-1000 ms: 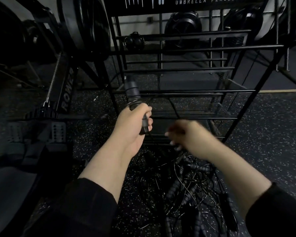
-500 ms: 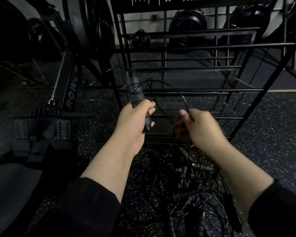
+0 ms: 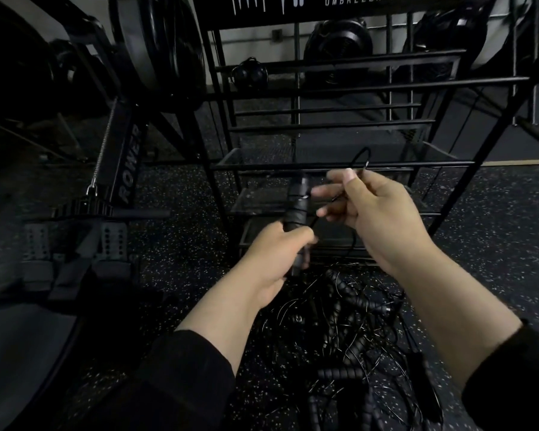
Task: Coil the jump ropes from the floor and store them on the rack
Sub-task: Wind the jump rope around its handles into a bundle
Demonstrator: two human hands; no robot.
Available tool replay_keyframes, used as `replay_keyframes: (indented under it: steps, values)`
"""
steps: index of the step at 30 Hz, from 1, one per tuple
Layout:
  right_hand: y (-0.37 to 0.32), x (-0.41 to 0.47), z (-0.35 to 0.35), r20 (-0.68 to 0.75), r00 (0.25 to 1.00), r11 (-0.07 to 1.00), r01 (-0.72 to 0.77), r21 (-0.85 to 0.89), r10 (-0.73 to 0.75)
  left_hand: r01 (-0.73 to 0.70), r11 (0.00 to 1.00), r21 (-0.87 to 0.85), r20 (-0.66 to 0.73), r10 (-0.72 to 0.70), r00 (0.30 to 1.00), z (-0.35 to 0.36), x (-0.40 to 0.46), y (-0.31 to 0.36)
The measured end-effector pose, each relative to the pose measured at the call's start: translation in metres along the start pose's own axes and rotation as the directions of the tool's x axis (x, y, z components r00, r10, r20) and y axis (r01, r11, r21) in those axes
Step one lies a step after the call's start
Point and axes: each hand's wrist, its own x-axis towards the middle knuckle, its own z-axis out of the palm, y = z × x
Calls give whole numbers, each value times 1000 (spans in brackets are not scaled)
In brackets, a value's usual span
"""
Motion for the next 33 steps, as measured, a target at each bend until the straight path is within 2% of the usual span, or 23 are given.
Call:
replay_keyframes:
  steps: [1, 2, 4, 5, 7, 9, 13, 15, 18, 20, 22, 23, 25, 27, 33]
  values:
    - [2, 0, -1, -11, 1000, 1000, 0, -20, 0, -24, 998, -50, -37, 22, 999, -1, 2, 0]
    - [7, 0, -2, -35, 999, 992, -8, -128, 3, -54, 993, -104, -67, 47, 997, -2, 4, 2]
    - [17, -3, -3, -44, 999, 889, -43, -456, 26, -111, 967, -229, -100, 90, 991, -5, 8, 5]
    - [24, -4, -3, 19, 997, 833, -57, -550, 81, -128, 945, -301, -107, 100, 989, -7, 9, 7]
    - [44, -10, 4, 228, 941, 806, -74, -587, 252, -145, 889, -434, -100, 112, 989, -10, 9, 14]
    - [63, -16, 15, 355, 871, 784, -52, -619, 338, -140, 840, -525, -71, 121, 990, -11, 7, 19]
    - [76, -20, 25, 321, 894, 638, 52, -769, 313, -149, 816, -559, -47, 148, 988, -11, 0, 27]
    - [77, -17, 23, 280, 919, 630, 46, -776, 276, -182, 849, -496, -85, 161, 983, -14, 0, 27]
    - [72, -8, 21, 152, 960, 799, -101, -593, 235, -179, 963, -203, -144, 152, 978, -23, 4, 19]
    - [60, -3, 16, 43, 993, 834, -71, -548, 113, -128, 991, -24, -131, 124, 984, -28, 7, 12]
    - [43, -1, 10, -56, 998, 847, -8, -531, -25, -56, 996, 76, -111, 65, 992, -30, 7, 5]
    - [37, -1, 8, -91, 995, 892, -17, -451, -27, -29, 994, 105, -104, 40, 994, -31, 8, 1]
    - [27, 2, 6, -99, 992, 988, -90, -124, 78, 1, 992, 130, -76, 9, 997, -32, 9, -4]
    - [21, 4, 5, -66, 988, 984, -135, 115, 143, 27, 993, 116, -36, -23, 999, -32, 11, -9]
    - [8, 7, -1, -23, 984, 908, -154, 390, 177, 75, 986, 146, 32, -80, 996, -29, 12, -17]
